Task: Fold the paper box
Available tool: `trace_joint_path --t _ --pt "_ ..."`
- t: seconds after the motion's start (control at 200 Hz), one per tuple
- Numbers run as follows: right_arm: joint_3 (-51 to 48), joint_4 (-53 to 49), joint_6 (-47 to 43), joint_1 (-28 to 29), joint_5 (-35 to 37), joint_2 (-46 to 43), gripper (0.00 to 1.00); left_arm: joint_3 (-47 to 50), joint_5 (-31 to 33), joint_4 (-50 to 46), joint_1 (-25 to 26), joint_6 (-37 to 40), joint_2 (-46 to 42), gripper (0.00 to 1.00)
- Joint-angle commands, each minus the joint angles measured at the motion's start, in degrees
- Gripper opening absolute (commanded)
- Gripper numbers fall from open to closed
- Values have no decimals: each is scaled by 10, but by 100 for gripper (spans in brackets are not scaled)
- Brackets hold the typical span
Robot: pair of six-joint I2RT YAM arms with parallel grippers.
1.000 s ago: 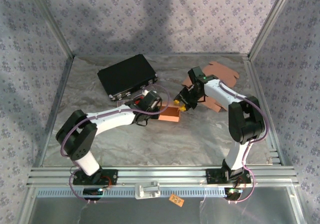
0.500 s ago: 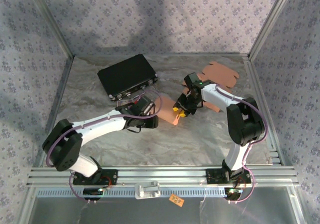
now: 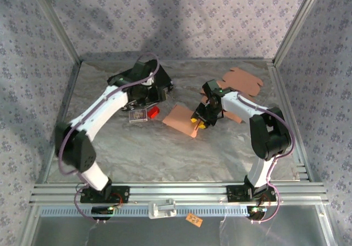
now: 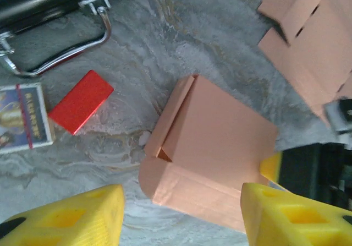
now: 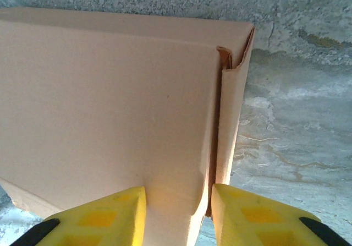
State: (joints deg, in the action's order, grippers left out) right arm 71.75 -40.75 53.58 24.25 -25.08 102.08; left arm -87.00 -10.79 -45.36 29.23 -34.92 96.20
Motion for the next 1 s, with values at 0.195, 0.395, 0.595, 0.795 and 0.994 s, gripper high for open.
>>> trace_joint_path --t 0.195,0.395,0.595,0.795,0.994 --pt "23 -36 -28 -7 14 -21 43 -55 -57 -51 4 114 156 58" --pt "10 -27 -42 -8 5 -34 50 -39 -60 -7 10 114 158 59" --pt "1 -23 -51 -10 4 -35 51 -27 -44 -5 13 96 128 59" --pt "-7 -21 -60 -11 4 -33 52 -47 -62 -1 13 122 163 59" --pt "-29 23 -78 -13 -7 -52 60 -46 -81 19 22 148 208 55"
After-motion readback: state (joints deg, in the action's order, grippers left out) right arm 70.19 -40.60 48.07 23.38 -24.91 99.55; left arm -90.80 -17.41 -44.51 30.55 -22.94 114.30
